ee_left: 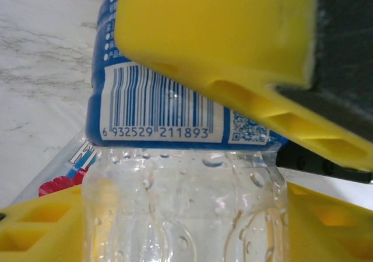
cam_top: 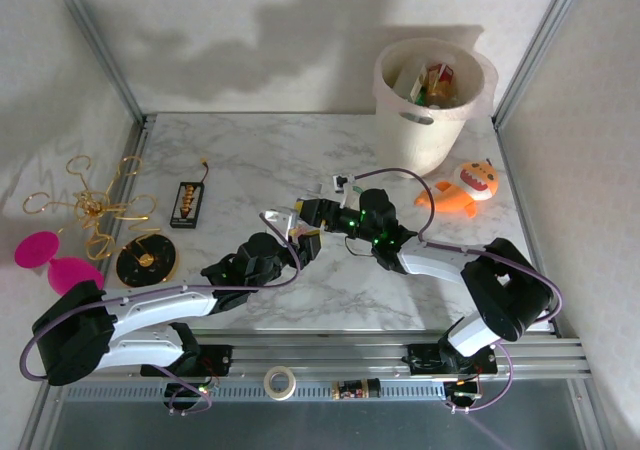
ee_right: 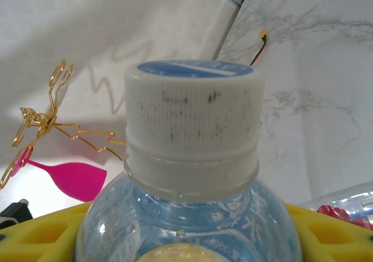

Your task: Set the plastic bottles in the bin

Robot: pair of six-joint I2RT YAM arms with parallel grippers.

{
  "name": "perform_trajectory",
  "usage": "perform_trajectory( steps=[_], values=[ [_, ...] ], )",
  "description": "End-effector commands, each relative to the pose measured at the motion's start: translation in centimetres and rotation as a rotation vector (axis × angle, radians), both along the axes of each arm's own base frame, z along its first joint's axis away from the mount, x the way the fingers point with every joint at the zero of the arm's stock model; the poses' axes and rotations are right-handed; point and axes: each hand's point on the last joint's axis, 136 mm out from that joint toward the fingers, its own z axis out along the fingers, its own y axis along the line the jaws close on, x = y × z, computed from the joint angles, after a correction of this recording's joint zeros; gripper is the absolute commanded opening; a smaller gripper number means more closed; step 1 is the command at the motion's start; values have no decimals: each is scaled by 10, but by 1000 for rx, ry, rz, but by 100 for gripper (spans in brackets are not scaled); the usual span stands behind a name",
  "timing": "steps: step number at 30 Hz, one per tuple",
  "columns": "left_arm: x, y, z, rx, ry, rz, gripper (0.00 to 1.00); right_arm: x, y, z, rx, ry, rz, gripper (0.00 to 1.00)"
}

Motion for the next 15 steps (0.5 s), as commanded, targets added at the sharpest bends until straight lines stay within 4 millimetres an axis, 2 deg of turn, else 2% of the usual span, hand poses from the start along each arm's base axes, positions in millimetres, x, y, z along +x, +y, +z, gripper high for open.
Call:
perform_trajectory(
  steps=[1, 4, 6, 9, 15],
  values=[
    [2, 8, 17, -60, -50, 46, 75, 12, 1, 11, 16, -37, -45, 56],
    [5, 18, 20, -84, -56, 102, 93, 22, -1, 12, -22, -61, -79, 56],
    [6, 25, 22, -104, -59, 139, 100, 33, -7, 13, -69, -77, -127, 56],
    [9, 34, 27, -147, -64, 170, 100, 53, -19, 21, -141, -119, -197, 57],
    [16, 67, 27, -269, -45, 273, 100, 105, -62, 65, -235, -227, -322, 56]
  ],
)
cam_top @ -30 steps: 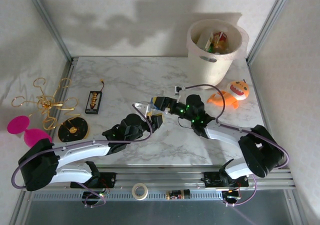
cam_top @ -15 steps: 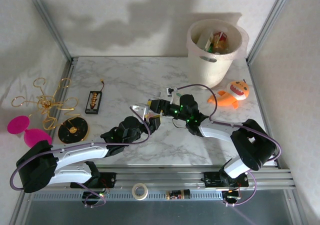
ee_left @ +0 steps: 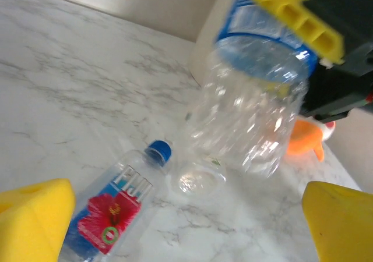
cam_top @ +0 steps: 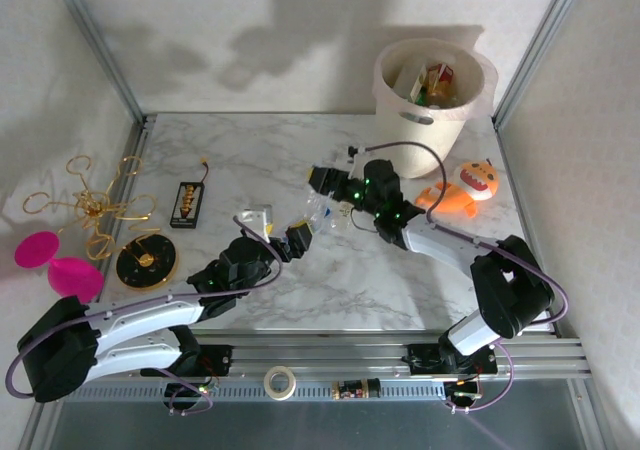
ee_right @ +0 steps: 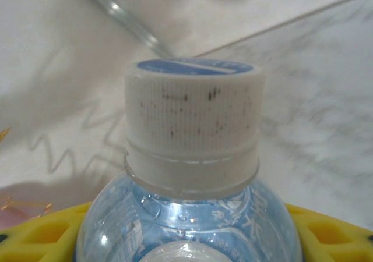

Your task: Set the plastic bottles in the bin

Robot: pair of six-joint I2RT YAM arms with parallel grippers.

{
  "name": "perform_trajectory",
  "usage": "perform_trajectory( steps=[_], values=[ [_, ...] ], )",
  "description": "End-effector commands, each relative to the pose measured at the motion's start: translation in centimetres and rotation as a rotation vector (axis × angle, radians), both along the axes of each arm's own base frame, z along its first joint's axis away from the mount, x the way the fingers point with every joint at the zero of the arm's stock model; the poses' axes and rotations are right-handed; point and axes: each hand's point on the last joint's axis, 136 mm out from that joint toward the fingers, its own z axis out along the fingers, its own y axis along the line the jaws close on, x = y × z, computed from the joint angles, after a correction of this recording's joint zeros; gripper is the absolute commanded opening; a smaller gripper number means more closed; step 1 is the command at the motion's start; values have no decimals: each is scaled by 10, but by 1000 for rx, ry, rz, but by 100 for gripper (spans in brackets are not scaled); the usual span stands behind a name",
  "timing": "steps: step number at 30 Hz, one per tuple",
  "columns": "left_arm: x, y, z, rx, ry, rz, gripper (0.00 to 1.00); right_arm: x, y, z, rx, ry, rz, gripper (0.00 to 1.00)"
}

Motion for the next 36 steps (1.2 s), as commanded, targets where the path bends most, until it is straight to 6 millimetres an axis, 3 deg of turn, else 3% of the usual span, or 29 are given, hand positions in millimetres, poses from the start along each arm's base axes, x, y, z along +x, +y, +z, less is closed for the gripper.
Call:
perform_trajectory(
  steps=[1, 10, 15, 19, 23, 27, 36],
  values=[
    [6, 25, 5, -122, -1, 95, 100, 27, -28, 39, -89, -117, -85, 56],
    [13, 64, -30, -186, 104, 238, 100, 74, -111, 143, -175, -347, -317, 57],
    [17, 65, -42, -201, 147, 261, 100, 102, -162, 196, -181, -436, -449, 57],
    [21, 55, -49, -190, 181, 228, 100, 124, -199, 224, -170, -473, -544, 57],
    [24, 42, -51, -169, 204, 175, 100, 150, -232, 235, -162, -479, -631, 57],
    [24, 34, -49, -160, 204, 136, 100, 176, -260, 229, -195, -452, -712, 56],
    [23, 39, -51, -151, 200, 154, 100, 202, -298, 175, -343, -328, -796, 58]
  ],
)
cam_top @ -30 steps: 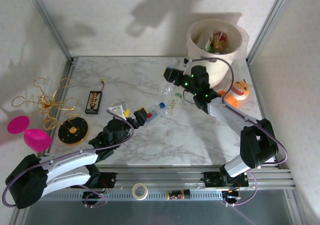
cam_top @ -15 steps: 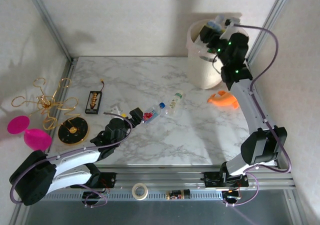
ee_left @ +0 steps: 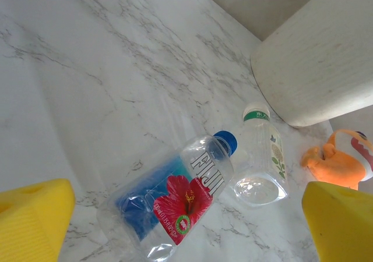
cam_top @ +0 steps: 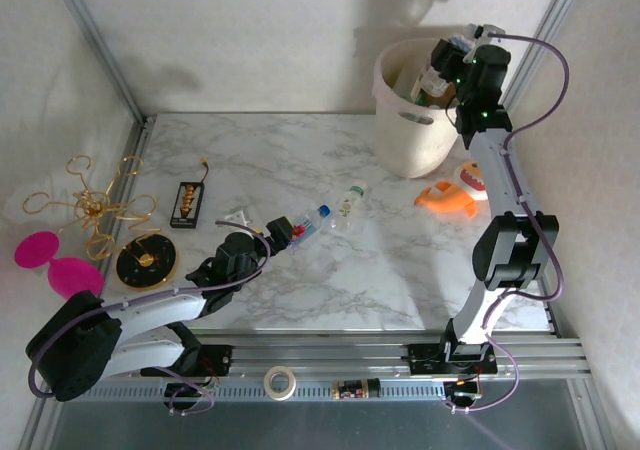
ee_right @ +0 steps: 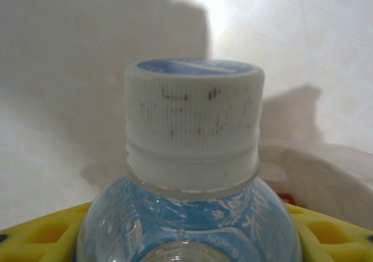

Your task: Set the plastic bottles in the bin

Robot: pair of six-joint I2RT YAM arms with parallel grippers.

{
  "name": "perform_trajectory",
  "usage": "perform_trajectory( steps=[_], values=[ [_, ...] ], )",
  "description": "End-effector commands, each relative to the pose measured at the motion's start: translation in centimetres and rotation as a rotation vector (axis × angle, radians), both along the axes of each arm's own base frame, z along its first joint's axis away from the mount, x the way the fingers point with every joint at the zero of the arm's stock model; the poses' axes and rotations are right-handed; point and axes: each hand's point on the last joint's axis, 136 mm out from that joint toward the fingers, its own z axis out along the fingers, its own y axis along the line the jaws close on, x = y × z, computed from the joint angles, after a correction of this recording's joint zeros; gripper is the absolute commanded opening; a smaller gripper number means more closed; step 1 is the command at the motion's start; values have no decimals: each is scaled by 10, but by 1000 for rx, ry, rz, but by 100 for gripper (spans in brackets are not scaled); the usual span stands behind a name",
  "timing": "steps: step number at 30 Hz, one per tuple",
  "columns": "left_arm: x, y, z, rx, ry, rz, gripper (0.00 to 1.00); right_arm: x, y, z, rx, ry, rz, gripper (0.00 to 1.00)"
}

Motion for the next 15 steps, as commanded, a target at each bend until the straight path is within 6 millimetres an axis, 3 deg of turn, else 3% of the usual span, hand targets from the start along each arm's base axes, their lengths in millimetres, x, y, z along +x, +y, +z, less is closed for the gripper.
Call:
perform_trajectory(
  steps=[1, 8, 15],
  values=[
    [3, -1, 9, -3, -21, -6, 100, 0, -14, -1, -36, 10, -50, 58],
    [1, 0, 12, 0, -19, -7, 100, 10, -22, -26, -29, 76, -46, 64],
    [-1, 7, 14, -9, -25, 19, 100, 12, -23, -11, -39, 81, -31, 89]
  ],
)
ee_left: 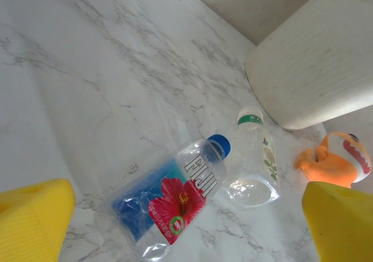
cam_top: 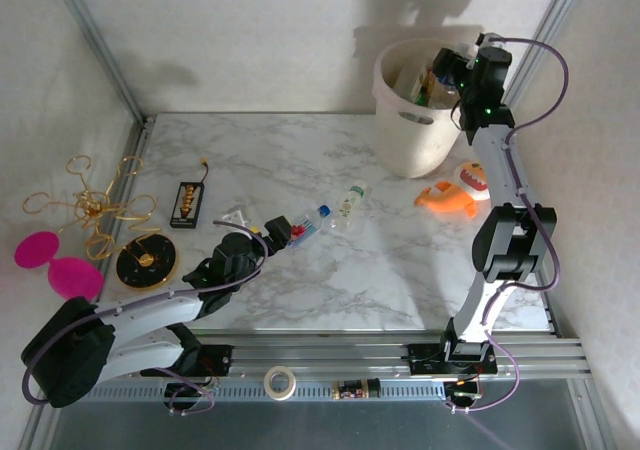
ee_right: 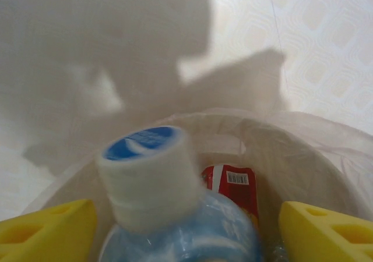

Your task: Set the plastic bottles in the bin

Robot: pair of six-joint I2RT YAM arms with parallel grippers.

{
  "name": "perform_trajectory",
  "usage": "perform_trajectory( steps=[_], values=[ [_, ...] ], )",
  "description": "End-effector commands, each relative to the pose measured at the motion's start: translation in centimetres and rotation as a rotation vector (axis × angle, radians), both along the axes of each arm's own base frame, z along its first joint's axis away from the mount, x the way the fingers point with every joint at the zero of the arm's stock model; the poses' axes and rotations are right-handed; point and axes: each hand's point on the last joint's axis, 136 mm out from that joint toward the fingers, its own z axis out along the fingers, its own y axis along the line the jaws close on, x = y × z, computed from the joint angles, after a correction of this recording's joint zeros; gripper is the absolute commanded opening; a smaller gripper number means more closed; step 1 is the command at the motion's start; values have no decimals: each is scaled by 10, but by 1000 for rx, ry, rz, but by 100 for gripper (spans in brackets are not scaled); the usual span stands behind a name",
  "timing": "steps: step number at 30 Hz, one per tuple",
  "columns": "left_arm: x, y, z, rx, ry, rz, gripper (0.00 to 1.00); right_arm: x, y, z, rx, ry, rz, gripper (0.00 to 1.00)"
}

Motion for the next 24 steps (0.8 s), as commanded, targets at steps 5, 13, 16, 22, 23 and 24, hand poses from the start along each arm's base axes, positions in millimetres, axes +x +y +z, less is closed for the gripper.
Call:
perform_trajectory(
  steps=[5, 13, 16, 22, 23, 24],
  values=[
    [5, 7, 8, 20, -11, 39, 100, -14, -4, 47, -42, -68, -8, 99],
    [16, 8, 11, 58, -11, 59, 100, -59, 7, 80, -11, -165, 50, 99],
    [23, 6, 15, 70, -18, 54, 100, -81, 17, 83, 19, -191, 95, 99],
    [39, 2, 22, 105, -24, 39, 99, -125, 48, 70, 38, -200, 191, 99],
    [42, 1, 22, 114, -22, 34, 100, -132, 56, 62, 38, -190, 210, 99],
    [44, 1, 23, 118, -22, 30, 100, -139, 62, 56, 41, -182, 223, 99]
  ],
)
